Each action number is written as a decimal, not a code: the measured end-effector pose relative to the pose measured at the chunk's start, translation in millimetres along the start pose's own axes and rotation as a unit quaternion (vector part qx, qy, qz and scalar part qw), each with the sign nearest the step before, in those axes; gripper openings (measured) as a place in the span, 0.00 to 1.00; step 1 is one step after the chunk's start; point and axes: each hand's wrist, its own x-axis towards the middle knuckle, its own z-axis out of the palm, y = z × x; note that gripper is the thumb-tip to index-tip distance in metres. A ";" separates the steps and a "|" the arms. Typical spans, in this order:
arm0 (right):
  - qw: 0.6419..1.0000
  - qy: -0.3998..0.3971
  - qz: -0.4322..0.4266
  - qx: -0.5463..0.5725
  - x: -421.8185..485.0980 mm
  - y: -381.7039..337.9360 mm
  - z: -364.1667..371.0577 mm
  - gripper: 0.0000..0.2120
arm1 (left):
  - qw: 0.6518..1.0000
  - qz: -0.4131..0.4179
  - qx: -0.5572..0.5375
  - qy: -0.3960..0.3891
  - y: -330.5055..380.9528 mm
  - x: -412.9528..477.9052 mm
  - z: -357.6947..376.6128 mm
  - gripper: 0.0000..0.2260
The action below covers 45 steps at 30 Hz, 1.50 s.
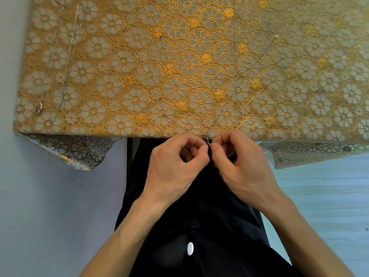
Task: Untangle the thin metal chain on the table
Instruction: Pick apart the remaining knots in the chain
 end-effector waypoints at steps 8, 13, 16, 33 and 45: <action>0.999 0.000 -0.024 -0.023 -2.0 0.7 -0.8 0.04 | 1.000 -0.002 -0.007 -0.009 2.1 -2.3 -2.7 0.03; 0.996 -0.010 -0.064 -0.069 -2.0 3.2 -2.0 0.04 | 1.000 0.009 0.003 -0.005 1.8 -1.3 -4.2 0.03; 0.994 -0.012 -0.075 -0.077 -1.8 2.9 -2.1 0.06 | 1.000 0.008 0.008 -0.003 1.8 -1.4 -4.0 0.03; 0.999 -0.007 -0.035 -0.010 -2.0 1.9 -0.2 0.02 | 1.000 -0.009 -0.005 -0.010 1.3 -1.0 -4.2 0.03; 0.994 -0.003 -0.073 -0.083 -4.8 5.4 1.1 0.07 | 1.000 -0.002 0.005 -0.005 2.8 -2.4 -4.5 0.03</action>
